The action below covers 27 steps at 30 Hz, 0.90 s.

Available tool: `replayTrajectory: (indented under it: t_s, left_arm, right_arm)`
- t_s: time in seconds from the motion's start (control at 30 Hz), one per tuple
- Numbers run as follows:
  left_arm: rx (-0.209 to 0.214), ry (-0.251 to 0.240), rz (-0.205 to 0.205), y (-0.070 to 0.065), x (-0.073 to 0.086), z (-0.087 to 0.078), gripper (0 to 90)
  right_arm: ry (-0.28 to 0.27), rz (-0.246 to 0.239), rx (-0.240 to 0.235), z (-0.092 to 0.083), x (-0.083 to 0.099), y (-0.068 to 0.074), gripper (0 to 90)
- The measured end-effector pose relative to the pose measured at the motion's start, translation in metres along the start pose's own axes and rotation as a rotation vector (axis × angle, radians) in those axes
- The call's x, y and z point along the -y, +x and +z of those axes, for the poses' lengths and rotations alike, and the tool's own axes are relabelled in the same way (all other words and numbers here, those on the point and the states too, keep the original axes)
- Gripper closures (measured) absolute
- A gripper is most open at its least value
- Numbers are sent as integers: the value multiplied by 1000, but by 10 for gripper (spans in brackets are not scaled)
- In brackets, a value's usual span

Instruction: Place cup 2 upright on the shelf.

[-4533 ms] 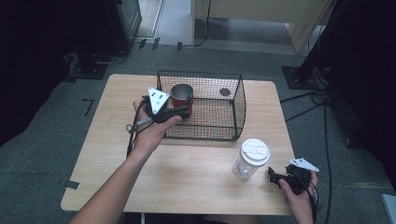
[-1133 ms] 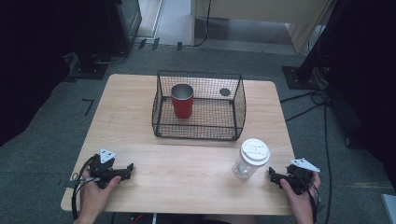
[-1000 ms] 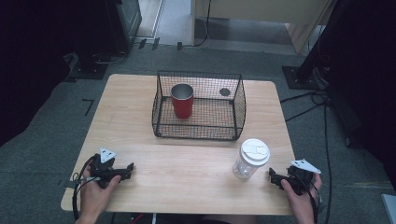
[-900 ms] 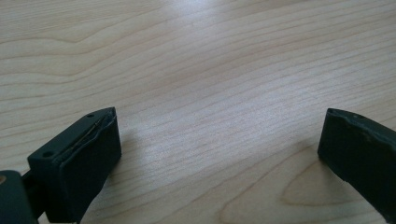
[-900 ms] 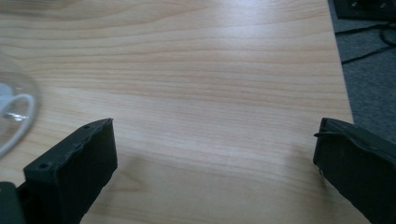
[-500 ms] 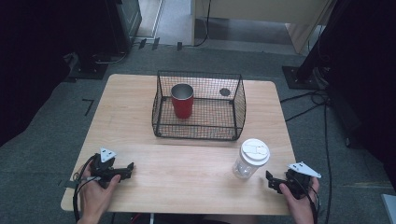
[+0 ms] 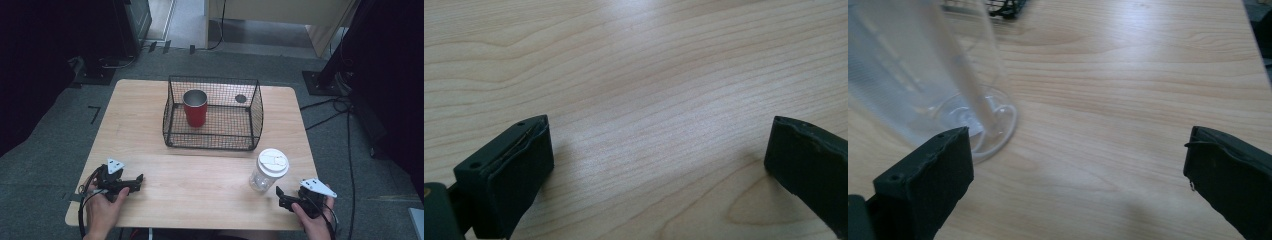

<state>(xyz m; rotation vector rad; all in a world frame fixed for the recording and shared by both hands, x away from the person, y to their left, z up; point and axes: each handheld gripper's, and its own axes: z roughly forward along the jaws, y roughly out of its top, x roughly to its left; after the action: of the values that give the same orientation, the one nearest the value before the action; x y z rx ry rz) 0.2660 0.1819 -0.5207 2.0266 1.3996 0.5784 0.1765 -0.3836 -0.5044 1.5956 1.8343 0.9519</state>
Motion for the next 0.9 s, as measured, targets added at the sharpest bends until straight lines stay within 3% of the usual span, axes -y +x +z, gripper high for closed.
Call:
replayTrajectory:
  t_s: [0.37, 0.57, 0.67, 0.9]
  left_arm:
    - [0, 0, 0, 0, 0, 0, 0]
    - [0, 0, 0, 0, 0, 0, 0]
    - [0, 0, 0, 0, 0, 0, 0]
    - [0, 0, 0, 0, 0, 0, 0]
  right_arm:
    - [-23, -64, -104, -1, 0, 25, 0]
    - [-43, -59, -141, -2, -3, 32, 0]
    - [-63, -59, -150, -3, -5, 37, 45]
    - [-114, -22, -170, -6, -11, 46, 82]
